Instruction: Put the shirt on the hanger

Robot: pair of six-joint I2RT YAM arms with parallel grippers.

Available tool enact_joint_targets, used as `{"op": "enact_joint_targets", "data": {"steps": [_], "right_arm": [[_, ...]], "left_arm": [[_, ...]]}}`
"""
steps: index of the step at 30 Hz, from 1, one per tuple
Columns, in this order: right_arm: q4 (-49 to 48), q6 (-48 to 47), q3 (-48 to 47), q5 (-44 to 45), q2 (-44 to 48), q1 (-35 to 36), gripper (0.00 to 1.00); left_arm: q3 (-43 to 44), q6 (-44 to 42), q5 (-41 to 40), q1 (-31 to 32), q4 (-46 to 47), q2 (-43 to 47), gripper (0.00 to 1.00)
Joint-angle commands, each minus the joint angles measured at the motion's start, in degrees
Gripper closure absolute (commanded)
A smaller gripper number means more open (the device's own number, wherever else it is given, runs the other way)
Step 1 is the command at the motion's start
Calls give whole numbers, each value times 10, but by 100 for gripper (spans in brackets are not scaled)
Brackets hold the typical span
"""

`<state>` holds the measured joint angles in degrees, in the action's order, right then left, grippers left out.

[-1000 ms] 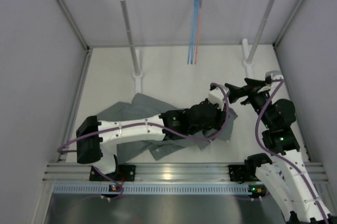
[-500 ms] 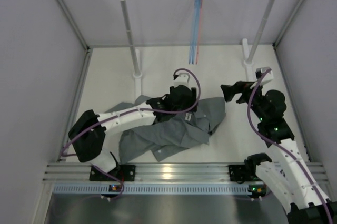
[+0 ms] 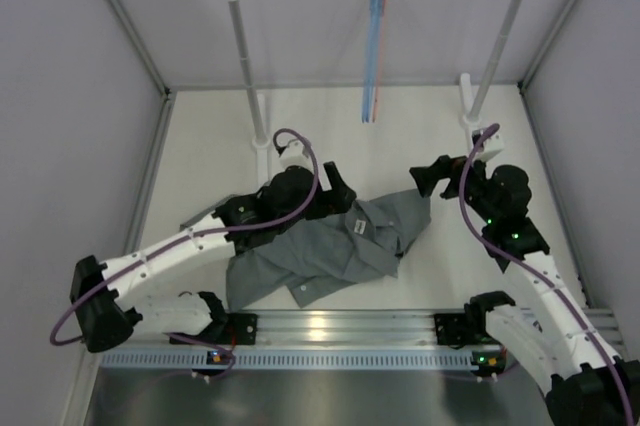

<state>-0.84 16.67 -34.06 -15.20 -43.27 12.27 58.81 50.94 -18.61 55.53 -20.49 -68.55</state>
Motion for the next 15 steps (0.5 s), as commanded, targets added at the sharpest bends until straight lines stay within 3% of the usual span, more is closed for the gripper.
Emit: {"op": "enact_joint_targets", "data": {"steps": [1,6,15], "right_arm": [[-41,10,6,-21,-2,6,1],[-50,15,10,-37,2,6,1],[-55,24,36,-64,22,8,1]], "left_arm": [[-54,105,52,4,-54,-20,9],[-51,139,25,28,-52,-85,14],[-55,169,-27,29,-11,-119,26]]}}
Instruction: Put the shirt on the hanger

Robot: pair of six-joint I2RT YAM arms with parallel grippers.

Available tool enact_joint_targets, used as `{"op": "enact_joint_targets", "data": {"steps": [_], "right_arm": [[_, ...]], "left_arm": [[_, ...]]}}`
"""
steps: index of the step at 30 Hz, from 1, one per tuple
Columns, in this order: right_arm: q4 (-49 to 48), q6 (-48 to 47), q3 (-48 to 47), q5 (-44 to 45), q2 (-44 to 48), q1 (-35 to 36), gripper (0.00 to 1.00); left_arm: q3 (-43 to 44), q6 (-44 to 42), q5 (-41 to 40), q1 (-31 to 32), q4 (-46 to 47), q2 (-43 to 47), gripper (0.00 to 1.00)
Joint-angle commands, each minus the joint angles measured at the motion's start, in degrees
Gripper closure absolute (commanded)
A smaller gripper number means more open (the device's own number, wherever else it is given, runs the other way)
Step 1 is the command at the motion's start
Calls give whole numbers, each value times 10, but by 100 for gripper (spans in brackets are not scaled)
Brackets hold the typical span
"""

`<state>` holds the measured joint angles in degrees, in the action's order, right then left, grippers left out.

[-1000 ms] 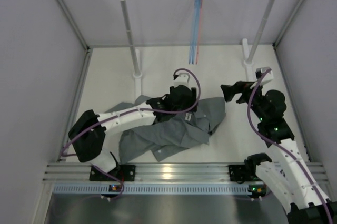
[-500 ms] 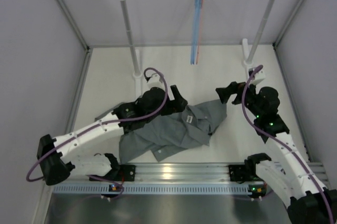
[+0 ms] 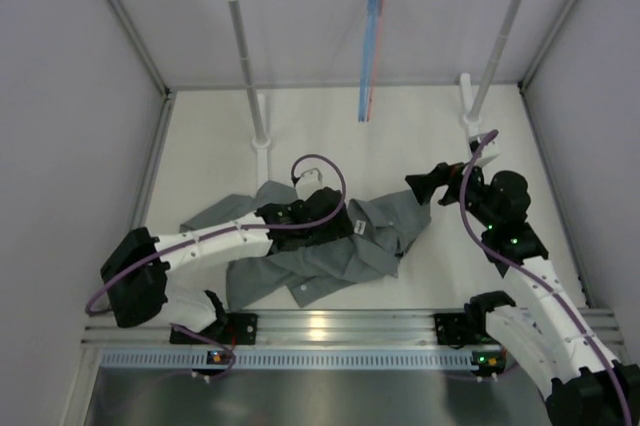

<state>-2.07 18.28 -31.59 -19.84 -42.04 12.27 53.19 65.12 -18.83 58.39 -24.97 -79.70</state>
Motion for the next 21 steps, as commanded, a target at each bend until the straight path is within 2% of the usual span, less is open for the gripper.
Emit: {"op": "enact_joint_targets", "data": {"steps": [1,7,10,11,12,13,17,21], "right_arm": [[-45,10,13,-20,8,9,1],[-63,20,8,-73,-29,18,1],[-65,18,8,-77,-37,24,1],[-65,18,9,-77,-39,25,1],[-65,18,8,-77,-40,28,1],[-64,15,7,-78,-41,31,0],[-47,-6,0,-80,-47,61,1],[-36,-40,-13,-45,-64,147,1]], "left_arm": [[-4,31,-18,0,43,-16,26],[2,12,27,5,109,-55,26],[15,7,22,15,110,-72,48],[15,7,23,15,110,-79,60],[14,6,23,15,110,-81,87],[13,-3,21,15,107,-81,99],[15,-68,-15,15,106,-46,100],[23,-185,-96,15,105,31,100]]}}
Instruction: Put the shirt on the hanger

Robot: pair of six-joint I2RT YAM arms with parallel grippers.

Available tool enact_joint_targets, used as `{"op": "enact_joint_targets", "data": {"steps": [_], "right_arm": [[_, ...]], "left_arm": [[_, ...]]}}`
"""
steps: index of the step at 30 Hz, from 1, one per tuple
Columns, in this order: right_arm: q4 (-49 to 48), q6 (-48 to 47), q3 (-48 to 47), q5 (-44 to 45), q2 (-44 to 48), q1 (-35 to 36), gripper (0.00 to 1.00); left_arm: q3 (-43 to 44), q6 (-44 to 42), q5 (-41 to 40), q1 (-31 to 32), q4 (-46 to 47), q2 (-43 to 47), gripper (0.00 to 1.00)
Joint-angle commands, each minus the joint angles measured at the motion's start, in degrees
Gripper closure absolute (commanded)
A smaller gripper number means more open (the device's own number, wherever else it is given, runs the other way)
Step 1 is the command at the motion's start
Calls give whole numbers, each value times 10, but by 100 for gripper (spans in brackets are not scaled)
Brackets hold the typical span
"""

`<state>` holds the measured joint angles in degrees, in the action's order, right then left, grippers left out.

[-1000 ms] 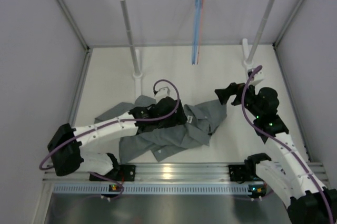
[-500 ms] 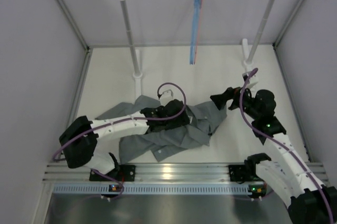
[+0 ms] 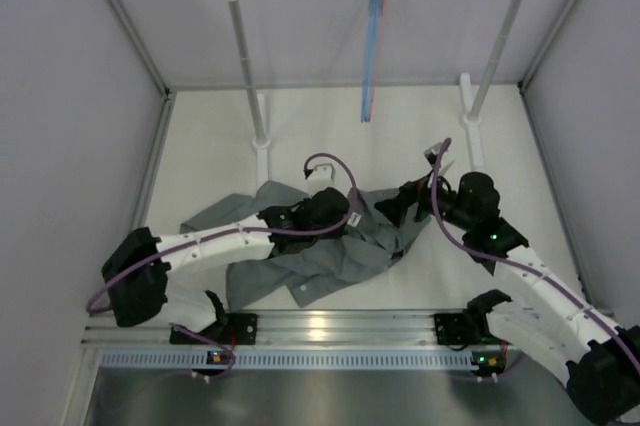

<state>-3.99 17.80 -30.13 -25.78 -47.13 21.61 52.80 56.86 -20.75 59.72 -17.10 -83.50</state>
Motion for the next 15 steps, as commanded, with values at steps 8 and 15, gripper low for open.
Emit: {"op": "enact_joint_targets", "data": {"steps": [8,15], "right_arm": [[-75,-16,-20,29,-20,79,1],[-124,-18,-21,73,11,81,1]], "left_arm": [[47,-371,-74,0,25,150,100],[99,-524,-146,-5,26,137,100]]}}
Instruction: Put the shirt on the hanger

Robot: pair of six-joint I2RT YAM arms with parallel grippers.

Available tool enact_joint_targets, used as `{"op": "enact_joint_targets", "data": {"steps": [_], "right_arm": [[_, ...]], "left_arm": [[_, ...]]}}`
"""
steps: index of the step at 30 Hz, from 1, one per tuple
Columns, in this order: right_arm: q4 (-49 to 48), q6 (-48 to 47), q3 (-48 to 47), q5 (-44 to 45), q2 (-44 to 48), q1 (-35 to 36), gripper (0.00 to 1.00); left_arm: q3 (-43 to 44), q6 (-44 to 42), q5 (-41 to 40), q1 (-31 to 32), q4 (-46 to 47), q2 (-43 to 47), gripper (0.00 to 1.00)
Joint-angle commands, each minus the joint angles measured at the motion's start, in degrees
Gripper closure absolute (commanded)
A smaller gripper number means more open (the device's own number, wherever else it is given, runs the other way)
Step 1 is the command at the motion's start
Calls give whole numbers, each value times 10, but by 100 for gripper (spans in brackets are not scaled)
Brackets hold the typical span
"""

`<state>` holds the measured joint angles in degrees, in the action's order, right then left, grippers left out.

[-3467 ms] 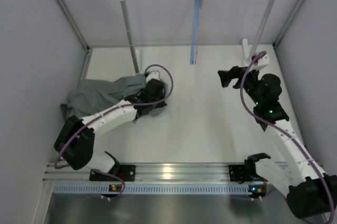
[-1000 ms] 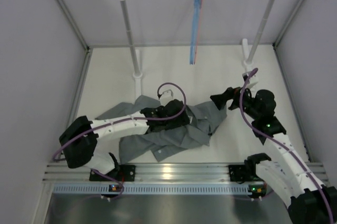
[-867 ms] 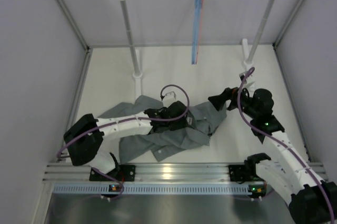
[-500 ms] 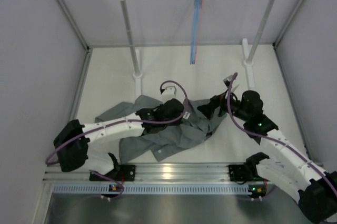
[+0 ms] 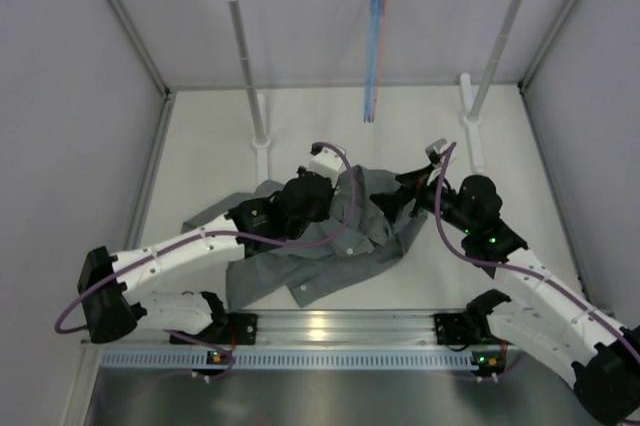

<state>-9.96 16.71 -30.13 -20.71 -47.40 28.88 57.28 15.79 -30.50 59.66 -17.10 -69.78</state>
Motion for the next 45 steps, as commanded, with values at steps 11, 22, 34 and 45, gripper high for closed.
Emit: {"op": "enact_joint_targets", "data": {"steps": [11,22,34,45], "right_arm": [[-86,-40,-63,87,-74,71,1],[-108,-53,-78,194,-107,82,98],[19,-19,-253,372,-17,126,100],[224,-61,-333,639,-71,304,100]], "left_arm": [[157,-225,-21,-7,5,-22,100],[138,-185,-30,-7,1,-27,98],[385,-177,-237,-4,-72,-127,100],[465,-61,-286,45,-237,-188,100]]}}
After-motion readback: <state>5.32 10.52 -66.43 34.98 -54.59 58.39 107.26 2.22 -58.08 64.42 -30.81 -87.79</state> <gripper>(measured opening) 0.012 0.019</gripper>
